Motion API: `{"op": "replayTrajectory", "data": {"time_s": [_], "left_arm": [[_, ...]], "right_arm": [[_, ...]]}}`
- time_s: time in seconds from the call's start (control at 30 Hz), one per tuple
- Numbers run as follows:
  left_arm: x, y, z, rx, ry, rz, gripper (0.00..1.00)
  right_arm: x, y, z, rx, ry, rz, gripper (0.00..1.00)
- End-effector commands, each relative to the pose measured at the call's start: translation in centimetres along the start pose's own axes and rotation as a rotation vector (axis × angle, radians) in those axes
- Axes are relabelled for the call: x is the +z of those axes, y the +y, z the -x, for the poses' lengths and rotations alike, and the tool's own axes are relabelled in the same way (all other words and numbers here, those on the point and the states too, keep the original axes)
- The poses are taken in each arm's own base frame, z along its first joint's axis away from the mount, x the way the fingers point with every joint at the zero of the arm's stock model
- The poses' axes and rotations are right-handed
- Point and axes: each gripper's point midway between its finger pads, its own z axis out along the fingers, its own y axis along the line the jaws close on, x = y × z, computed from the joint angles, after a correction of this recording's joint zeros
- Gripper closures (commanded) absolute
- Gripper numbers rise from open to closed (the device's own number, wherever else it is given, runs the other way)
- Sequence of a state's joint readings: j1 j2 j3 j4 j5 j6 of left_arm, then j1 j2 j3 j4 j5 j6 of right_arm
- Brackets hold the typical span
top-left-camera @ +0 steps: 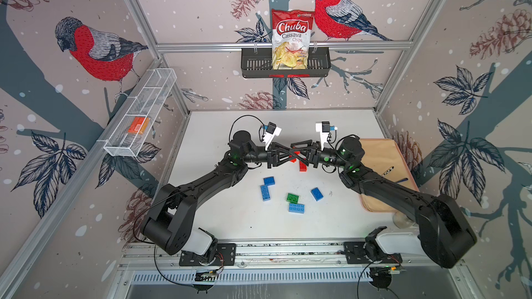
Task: Assemble a rectangle with lego
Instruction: Adjust the lego brick at the center of the board.
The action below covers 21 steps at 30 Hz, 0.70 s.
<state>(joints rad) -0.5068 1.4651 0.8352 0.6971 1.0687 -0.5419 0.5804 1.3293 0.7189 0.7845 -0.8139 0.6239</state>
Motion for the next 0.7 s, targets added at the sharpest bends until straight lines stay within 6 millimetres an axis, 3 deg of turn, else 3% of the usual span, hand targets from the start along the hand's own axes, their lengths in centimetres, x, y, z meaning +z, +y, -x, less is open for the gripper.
{"op": "replayTrajectory", "data": {"time_s": [0.0, 0.4, 0.57, 0.6, 0.67], "left_arm": [[0.1, -0.1, 0.3, 0.038, -0.005, -0.005, 0.93], [0.0, 0.0, 0.1, 0.038, -0.006, 0.0, 0.92], [-0.1, 0.6, 0.4, 0.043, -0.023, 0.041, 0.88], [-0.1, 0.8, 0.5, 0.043, -0.027, 0.053, 0.84], [-0.2, 1.2, 0.7, 0.044, -0.039, 0.085, 0.57]], "right_arm": [[0.0, 0.1, 0.4, -0.026, -0.013, -0.004, 0.46], [0.1, -0.5, 0.5, -0.002, -0.023, -0.023, 0.69], [0.2, -0.9, 0.5, 0.013, -0.023, -0.043, 0.72], [0.2, -1.0, 0.5, 0.017, -0.023, -0.049, 0.72], [0.2, -1.4, 0.6, 0.025, -0.023, -0.067, 0.73]]}}
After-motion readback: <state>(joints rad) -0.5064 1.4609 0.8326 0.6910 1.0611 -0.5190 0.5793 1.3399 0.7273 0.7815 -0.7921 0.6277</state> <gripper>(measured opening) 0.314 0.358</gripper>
